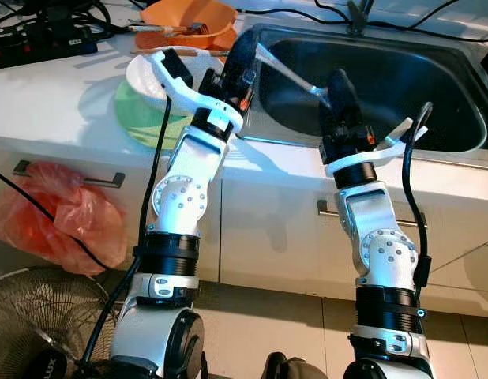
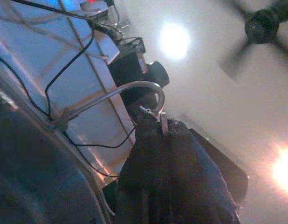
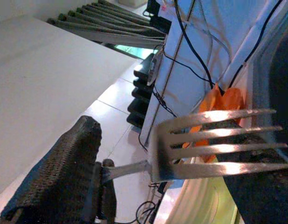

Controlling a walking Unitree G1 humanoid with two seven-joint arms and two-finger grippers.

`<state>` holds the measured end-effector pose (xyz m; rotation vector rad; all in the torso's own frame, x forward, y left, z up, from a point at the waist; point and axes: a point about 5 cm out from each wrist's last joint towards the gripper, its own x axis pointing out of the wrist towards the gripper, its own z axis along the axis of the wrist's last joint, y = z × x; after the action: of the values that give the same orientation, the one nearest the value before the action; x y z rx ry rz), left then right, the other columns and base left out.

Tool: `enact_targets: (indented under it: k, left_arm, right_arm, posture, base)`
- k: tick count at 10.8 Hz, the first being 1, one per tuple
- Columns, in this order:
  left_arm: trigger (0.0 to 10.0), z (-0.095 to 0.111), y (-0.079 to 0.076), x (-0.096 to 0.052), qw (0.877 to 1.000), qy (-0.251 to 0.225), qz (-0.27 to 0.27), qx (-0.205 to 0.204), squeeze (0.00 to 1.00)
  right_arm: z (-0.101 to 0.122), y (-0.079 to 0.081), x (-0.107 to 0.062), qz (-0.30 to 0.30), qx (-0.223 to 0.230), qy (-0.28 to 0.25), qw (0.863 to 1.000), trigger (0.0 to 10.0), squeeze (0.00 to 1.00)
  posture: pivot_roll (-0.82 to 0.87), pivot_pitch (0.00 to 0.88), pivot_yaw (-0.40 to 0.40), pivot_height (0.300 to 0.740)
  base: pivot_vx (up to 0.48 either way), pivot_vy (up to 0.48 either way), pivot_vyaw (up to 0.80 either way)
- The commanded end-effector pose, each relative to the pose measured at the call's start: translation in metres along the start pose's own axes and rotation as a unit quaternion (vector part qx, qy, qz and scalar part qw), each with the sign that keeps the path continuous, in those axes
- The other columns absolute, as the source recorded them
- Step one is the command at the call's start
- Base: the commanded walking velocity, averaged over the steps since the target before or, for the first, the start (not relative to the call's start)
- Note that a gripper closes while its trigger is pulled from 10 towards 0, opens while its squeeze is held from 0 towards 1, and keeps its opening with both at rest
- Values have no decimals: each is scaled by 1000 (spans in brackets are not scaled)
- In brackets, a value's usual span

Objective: Kitchen organization

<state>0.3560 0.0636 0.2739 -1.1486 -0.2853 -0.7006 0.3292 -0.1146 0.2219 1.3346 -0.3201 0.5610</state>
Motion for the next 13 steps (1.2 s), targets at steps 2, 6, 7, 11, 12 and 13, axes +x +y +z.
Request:
enact_targets:
  k: [2,6,7,11,12,13]
  left_arm:
    - [10000,-55,-3,-7,991,7,26,-133,0]
    - [10000,-58,8,-13,982,-4,51,-180,0]
    - [10000,-61,12,-15,977,-5,58,-204,0]
    - [10000,-74,8,-15,972,10,59,-227,0]
    - [10000,-72,4,-12,971,7,50,-234,0]
    - [10000,-70,1,-10,970,5,44,-237,0]
  right_arm:
    - [-10,12,8,24,40,-19,999,10000,0]
    - [-8,15,9,28,41,-27,998,10000,0]
    - [-7,15,10,30,42,-30,998,10000,0]
    - [-8,16,10,31,46,-32,998,10000,0]
    - [-8,16,10,31,47,-31,998,10000,0]
    - [-8,16,10,32,48,-30,998,10000,0]
  posture:
    - [109,166,-37,740]
    - [100,166,-37,740]
    - [99,165,-37,740]
    - [97,159,-34,740]
    - [101,158,-34,740]
    - [104,158,-35,740]
  base:
    - [0,0,0]
    - [0,0,0]
    - [0,0,0]
    - [0,0,0]
    - [0,0,0]
    - [0,0,0]
